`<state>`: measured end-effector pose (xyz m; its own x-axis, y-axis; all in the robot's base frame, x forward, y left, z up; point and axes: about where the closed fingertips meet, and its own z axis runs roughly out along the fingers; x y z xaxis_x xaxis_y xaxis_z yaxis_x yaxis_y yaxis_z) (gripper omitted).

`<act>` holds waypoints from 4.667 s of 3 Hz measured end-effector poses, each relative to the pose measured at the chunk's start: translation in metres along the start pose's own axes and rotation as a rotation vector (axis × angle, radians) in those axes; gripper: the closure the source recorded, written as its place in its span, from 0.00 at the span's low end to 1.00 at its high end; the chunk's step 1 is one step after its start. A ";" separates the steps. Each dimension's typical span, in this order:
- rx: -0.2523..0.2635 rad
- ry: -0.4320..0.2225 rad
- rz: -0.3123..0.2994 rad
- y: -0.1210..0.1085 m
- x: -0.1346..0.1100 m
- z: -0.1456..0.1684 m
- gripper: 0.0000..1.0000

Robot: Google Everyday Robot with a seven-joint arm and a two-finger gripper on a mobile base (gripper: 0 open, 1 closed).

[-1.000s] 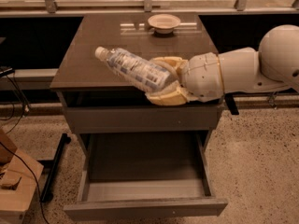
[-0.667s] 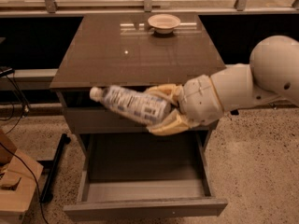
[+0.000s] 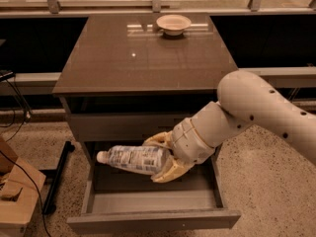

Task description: Place blue plastic bottle into middle drawer

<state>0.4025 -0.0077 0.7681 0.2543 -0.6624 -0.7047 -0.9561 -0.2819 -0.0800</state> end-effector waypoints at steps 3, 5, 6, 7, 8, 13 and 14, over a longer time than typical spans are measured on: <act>-0.057 0.070 0.071 -0.003 0.038 0.043 1.00; -0.143 0.127 0.175 0.009 0.088 0.084 1.00; -0.170 0.156 0.227 0.012 0.116 0.103 1.00; -0.140 0.132 0.294 0.005 0.151 0.122 1.00; -0.122 0.108 0.342 -0.001 0.179 0.137 1.00; -0.063 0.043 0.544 -0.022 0.287 0.195 0.28; -0.067 0.042 0.544 -0.021 0.286 0.196 0.05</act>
Offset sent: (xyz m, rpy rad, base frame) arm 0.0040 0.0024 -0.0409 -0.0567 0.0456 -0.0203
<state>0.4669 -0.0550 0.4296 -0.2673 -0.7515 -0.6031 -0.9402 0.0663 0.3341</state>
